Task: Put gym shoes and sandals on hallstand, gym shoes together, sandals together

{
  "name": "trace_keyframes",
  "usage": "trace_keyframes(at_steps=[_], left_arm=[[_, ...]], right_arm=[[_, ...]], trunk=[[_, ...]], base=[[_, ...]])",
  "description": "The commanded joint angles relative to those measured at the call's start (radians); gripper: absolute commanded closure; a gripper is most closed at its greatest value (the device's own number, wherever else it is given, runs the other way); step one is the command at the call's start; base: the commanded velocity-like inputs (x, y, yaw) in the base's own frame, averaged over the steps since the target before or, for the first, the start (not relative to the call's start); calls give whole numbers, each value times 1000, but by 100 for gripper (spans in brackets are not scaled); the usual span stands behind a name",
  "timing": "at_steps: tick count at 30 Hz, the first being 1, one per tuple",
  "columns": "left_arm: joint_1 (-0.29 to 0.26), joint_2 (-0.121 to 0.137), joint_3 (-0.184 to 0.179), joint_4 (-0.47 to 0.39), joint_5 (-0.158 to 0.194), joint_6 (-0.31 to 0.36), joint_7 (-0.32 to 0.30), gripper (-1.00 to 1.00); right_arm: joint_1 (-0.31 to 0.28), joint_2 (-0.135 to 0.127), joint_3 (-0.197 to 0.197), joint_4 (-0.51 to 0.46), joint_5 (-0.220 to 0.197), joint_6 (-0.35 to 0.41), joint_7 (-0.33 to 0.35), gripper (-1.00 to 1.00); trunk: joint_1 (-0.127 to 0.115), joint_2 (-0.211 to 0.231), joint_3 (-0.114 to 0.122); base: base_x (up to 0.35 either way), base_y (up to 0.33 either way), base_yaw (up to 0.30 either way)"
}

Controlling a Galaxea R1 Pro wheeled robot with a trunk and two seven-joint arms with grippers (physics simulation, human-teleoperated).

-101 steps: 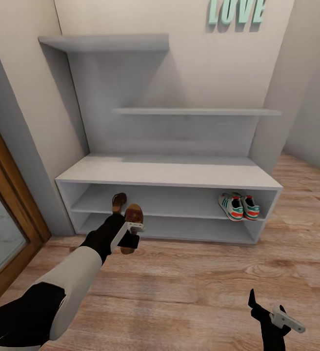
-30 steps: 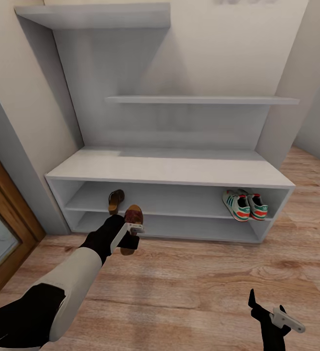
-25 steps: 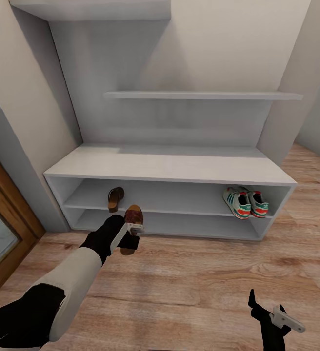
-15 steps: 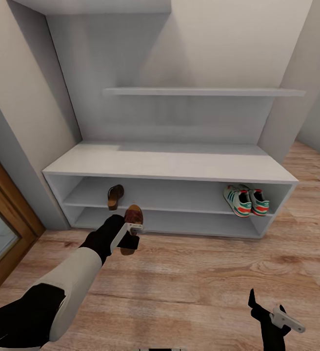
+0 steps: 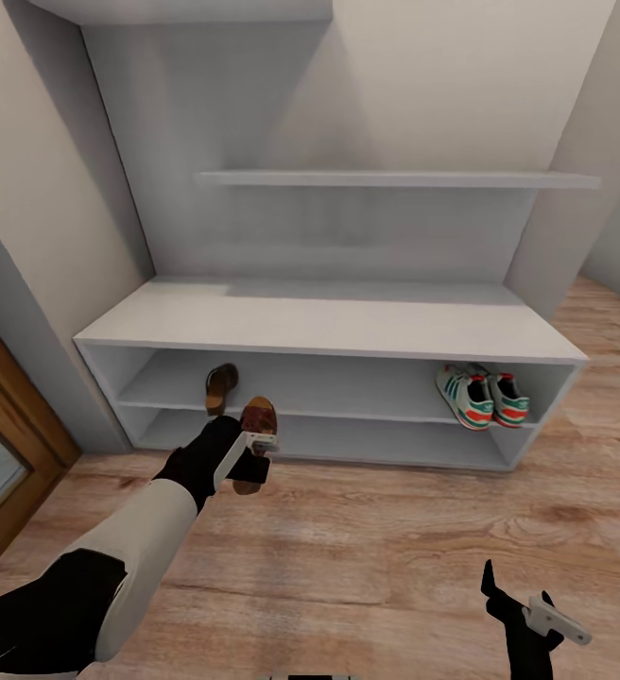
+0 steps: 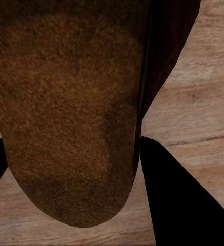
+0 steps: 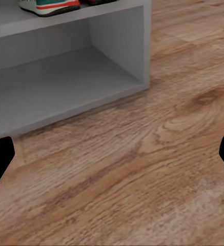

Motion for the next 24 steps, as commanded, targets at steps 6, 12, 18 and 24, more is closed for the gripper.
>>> trace_keyframes(at_steps=[6, 12, 18, 24], left_arm=[[0, 0, 0, 0, -4, 0, -2, 100], [0, 0, 0, 0, -3, 0, -2, 100], [0, 0, 0, 0, -3, 0, -2, 100], [0, 0, 0, 0, -1, 0, -2, 100]], right_arm=[[0, 0, -1, 0, 0, 0, 0, -100], [1, -1, -1, 0, -3, 0, -4, -100], [1, -29, -2, 0, -184, 0, -149, -100], [2, -54, -2, 0, -361, 0, -221, -100]], trunk=[[0, 0, 0], [0, 0, 0], [0, 0, 0], [0, 0, 0]], base=[[122, 0, 0], [14, 0, 0], [1, 0, 0], [0, 0, 0]])
